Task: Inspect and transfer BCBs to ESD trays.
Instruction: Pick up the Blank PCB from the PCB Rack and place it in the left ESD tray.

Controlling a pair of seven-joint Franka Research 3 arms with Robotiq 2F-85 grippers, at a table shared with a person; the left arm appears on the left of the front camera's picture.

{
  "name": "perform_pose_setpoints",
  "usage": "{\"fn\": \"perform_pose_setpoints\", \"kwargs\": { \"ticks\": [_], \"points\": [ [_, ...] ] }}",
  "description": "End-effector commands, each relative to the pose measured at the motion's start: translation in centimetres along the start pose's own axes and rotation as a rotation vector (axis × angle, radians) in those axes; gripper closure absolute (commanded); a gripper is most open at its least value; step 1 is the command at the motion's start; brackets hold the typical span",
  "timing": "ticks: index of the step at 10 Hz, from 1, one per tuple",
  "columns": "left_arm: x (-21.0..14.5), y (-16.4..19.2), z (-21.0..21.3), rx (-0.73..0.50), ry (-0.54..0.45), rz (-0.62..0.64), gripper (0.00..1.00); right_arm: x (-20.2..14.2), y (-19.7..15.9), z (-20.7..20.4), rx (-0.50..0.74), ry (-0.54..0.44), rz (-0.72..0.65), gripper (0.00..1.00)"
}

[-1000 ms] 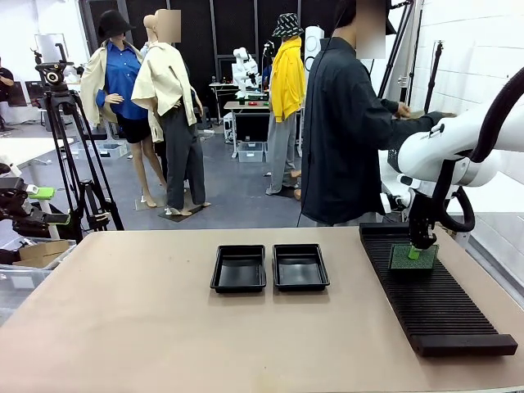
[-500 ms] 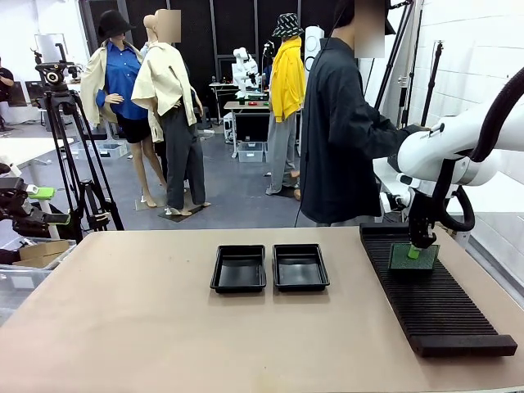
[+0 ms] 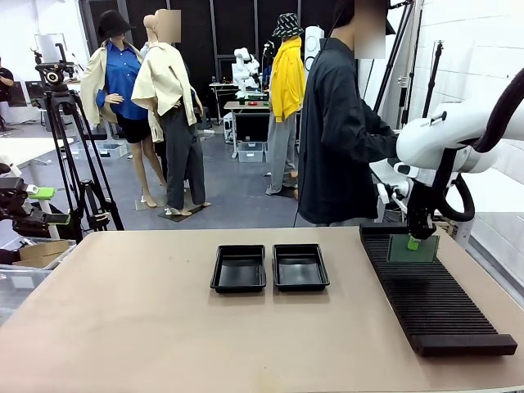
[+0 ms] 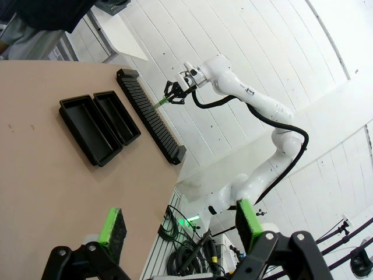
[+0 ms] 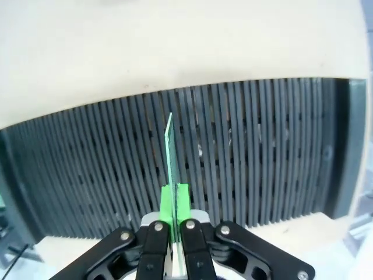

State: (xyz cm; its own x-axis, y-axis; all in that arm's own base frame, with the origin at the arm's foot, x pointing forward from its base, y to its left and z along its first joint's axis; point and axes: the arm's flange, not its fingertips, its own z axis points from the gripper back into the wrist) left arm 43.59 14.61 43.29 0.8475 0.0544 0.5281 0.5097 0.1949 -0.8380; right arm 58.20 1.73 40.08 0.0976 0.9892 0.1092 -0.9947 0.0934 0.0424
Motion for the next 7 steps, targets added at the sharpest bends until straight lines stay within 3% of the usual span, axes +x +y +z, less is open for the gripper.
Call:
{"fn": "perform_pose_setpoints", "kwargs": {
  "ticks": [1, 7],
  "points": [
    [0.0, -0.2, 0.2, -0.001, -0.004, 0.004, 0.0, 1.3, 0.5, 1.5, -0.025, 0.05, 0.013, 1.0],
    [0.0, -0.2, 0.2, -0.001, -0.004, 0.004, 0.0, 3.8, 2.2, 5.7, -0.113, 0.088, 0.037, 1.0]
  ]
}}
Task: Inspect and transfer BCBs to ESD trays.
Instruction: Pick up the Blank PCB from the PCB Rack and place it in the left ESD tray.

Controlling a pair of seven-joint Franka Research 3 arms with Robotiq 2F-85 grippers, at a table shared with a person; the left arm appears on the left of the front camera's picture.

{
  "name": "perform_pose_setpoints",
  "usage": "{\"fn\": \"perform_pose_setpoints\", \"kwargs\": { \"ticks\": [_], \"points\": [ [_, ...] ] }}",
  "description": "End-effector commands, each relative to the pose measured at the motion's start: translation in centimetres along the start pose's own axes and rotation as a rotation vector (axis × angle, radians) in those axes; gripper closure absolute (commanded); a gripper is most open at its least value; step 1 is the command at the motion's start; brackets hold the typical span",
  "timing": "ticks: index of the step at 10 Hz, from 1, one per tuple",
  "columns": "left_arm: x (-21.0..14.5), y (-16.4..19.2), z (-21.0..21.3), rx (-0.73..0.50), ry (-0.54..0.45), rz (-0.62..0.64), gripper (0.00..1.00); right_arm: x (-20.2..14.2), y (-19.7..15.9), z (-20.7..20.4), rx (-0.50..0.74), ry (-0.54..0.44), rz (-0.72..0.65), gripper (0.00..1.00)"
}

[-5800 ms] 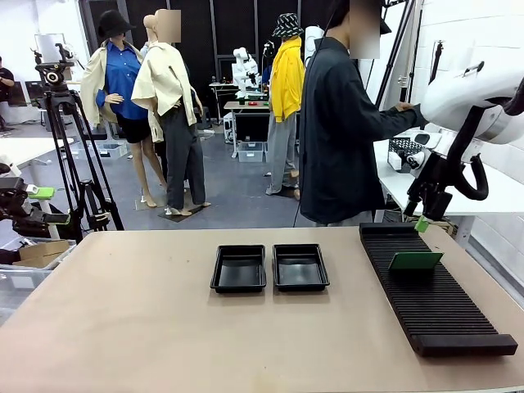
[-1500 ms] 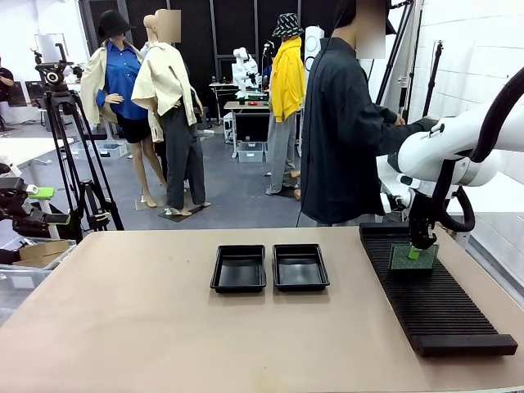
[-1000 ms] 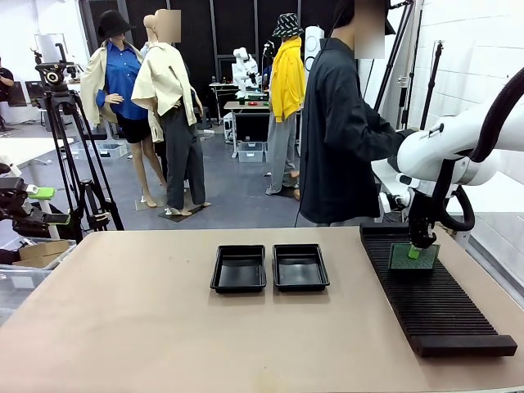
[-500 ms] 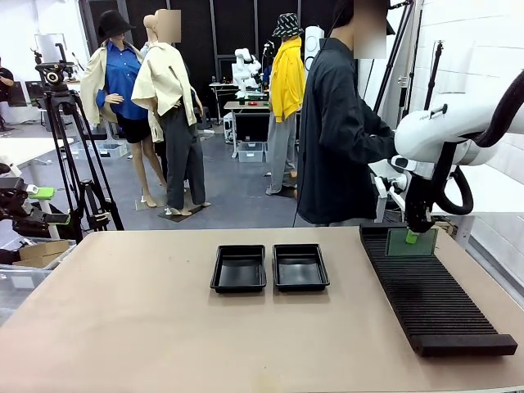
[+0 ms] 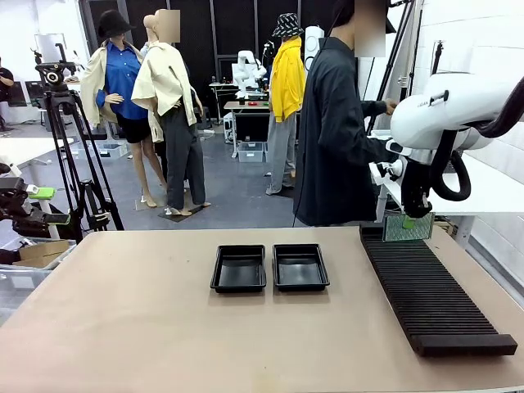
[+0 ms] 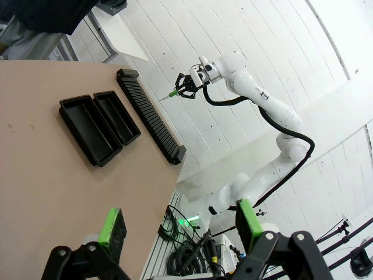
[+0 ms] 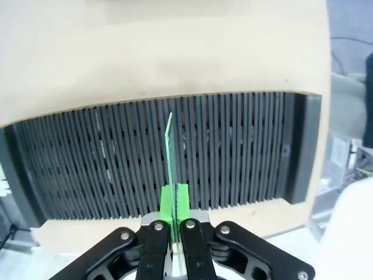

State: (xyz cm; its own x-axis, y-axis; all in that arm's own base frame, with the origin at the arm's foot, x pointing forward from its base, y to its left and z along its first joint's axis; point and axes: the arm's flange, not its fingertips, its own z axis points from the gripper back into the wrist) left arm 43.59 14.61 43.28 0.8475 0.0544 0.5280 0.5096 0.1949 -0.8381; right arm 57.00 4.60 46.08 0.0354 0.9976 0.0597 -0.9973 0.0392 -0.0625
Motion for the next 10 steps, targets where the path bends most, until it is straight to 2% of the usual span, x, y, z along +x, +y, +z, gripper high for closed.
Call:
{"fn": "perform_pose_setpoints", "kwargs": {
  "ticks": [1, 5, 7, 9, 10],
  "points": [
    [0.0, -0.2, 0.2, -0.001, -0.004, 0.004, 0.0, 0.7, 0.5, 0.3, -0.005, 0.052, -0.072, 1.0],
    [0.0, -0.2, 0.2, -0.001, -0.004, 0.004, 0.0, 3.5, 0.7, 0.7, -0.077, -0.022, -0.4, 1.0],
    [0.0, -0.2, 0.2, -0.001, -0.004, 0.004, 0.0, 5.4, 0.9, 0.5, -0.156, -0.037, -0.559, 1.0],
    [0.0, -0.2, 0.2, -0.001, -0.004, 0.004, 0.0, 7.6, 1.8, -0.8, -0.223, -0.039, -0.821, 1.0],
    [0.0, -0.2, 0.2, -0.001, -0.004, 0.004, 0.0, 8.6, 2.4, -1.2, -0.201, -0.038, -0.915, 1.0]
  ]
}}
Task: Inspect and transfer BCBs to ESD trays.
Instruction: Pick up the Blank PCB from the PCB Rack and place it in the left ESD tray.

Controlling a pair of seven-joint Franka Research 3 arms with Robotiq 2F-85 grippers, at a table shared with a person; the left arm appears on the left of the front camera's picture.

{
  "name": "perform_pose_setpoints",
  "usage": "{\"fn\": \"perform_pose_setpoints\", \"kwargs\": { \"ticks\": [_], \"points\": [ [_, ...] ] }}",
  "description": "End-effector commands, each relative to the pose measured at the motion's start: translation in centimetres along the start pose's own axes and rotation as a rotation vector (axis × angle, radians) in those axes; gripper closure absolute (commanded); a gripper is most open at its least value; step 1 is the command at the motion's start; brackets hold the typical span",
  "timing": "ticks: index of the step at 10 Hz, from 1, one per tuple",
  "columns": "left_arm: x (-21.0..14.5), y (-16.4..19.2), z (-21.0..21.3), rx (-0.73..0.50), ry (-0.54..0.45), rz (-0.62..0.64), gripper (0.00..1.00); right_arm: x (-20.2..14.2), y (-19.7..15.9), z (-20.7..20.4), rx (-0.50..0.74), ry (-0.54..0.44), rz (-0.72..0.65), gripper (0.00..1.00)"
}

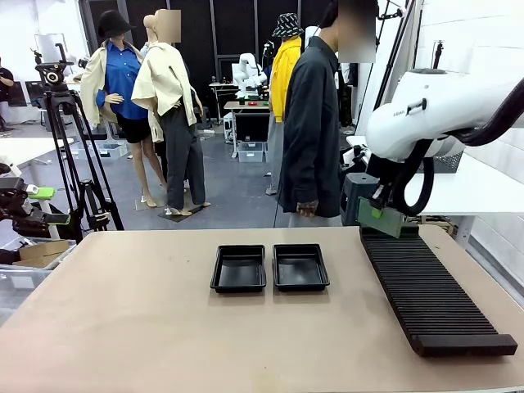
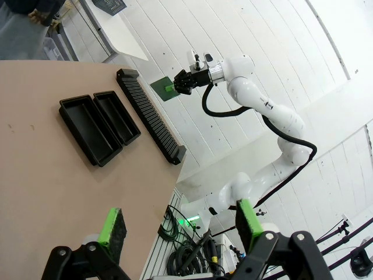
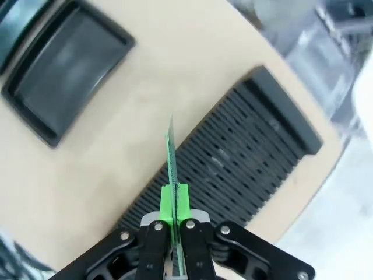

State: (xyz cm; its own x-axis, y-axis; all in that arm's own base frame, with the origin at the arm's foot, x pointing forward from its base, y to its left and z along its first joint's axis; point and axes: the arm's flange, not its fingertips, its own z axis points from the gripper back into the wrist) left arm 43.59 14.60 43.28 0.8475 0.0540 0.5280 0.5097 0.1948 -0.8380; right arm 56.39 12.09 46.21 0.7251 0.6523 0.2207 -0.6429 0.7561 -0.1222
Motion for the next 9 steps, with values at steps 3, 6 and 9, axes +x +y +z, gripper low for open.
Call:
{"fn": "perform_pose_setpoints", "kwargs": {
  "ticks": [3, 6, 9],
  "points": [
    [0.0, -0.2, 0.2, -0.001, -0.004, 0.004, 0.0, 0.7, 5.9, -0.6, 0.062, 0.038, -0.367, 1.0],
    [0.0, -0.2, 0.2, -0.001, -0.004, 0.004, 0.0, 2.4, 8.0, 0.0, 0.141, -0.041, -0.558, 1.0],
    [0.0, -0.2, 0.2, -0.001, -0.004, 0.004, 0.0, 4.4, 10.5, -0.9, 0.189, -0.151, -0.732, 1.0]
  ]
}}
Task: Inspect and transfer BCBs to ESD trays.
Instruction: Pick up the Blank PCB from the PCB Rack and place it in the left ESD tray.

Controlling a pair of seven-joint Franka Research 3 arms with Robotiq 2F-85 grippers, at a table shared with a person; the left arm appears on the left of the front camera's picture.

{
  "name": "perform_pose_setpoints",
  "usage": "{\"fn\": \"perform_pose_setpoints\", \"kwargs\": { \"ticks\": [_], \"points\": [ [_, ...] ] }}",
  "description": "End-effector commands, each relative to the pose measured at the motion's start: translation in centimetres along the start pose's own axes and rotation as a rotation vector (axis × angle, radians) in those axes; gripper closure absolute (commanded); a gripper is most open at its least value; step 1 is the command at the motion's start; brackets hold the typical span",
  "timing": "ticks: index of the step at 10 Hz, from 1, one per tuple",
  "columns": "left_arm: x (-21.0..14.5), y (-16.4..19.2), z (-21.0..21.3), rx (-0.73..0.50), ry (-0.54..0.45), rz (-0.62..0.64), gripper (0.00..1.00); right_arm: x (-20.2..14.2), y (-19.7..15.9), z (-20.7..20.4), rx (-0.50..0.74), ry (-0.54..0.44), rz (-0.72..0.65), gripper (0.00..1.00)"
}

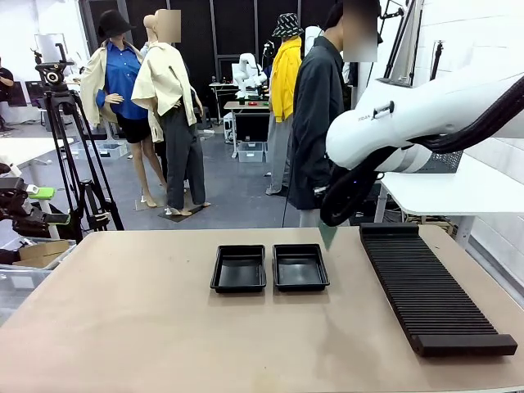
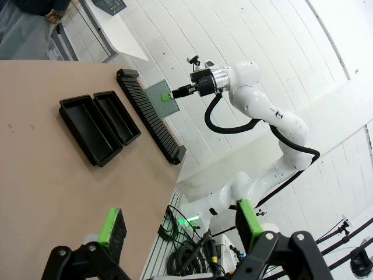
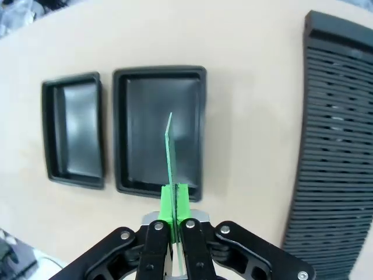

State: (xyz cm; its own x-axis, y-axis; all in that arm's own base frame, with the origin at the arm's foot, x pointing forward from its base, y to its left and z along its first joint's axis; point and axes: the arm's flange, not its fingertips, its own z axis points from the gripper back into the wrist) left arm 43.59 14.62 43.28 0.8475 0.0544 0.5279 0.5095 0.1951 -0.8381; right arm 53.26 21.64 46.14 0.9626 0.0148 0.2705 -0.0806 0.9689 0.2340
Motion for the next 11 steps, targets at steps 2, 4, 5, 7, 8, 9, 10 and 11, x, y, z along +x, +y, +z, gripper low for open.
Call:
{"fn": "perform_pose_setpoints", "kwargs": {
  "ticks": [2, 4, 5, 7, 8, 9, 10, 11],
  "points": [
    [0.0, -0.2, 0.2, -0.001, -0.004, 0.004, 0.0, -0.6, 3.2, -2.4, 0.127, -0.099, -0.082, 1.0],
    [0.0, -0.2, 0.2, -0.001, -0.004, 0.004, 0.0, -0.8, 5.0, -3.7, 0.253, -0.042, -0.124, 1.0],
    [0.0, -0.2, 0.2, -0.001, -0.004, 0.004, 0.0, -1.0, 5.8, -4.4, 0.3, -0.009, -0.146, 1.0],
    [0.0, -0.2, 0.2, -0.001, -0.004, 0.004, 0.0, -1.4, 7.1, -6.3, 0.364, 0.056, -0.193, 1.0],
    [0.0, -0.2, 0.2, -0.001, -0.004, 0.004, 0.0, -1.5, 7.6, -7.2, 0.383, 0.063, -0.191, 1.0],
    [0.0, -0.2, 0.2, -0.001, -0.004, 0.004, 0.0, -1.5, 8.1, -7.9, 0.411, 0.092, -0.197, 1.0],
    [0.0, -0.2, 0.2, -0.001, -0.004, 0.004, 0.0, -1.6, 8.6, -8.7, 0.429, 0.096, -0.194, 1.0],
    [0.0, -0.2, 0.2, -0.001, -0.004, 0.004, 0.0, -1.4, 8.9, -9.5, 0.442, 0.101, -0.187, 1.0]
  ]
}}
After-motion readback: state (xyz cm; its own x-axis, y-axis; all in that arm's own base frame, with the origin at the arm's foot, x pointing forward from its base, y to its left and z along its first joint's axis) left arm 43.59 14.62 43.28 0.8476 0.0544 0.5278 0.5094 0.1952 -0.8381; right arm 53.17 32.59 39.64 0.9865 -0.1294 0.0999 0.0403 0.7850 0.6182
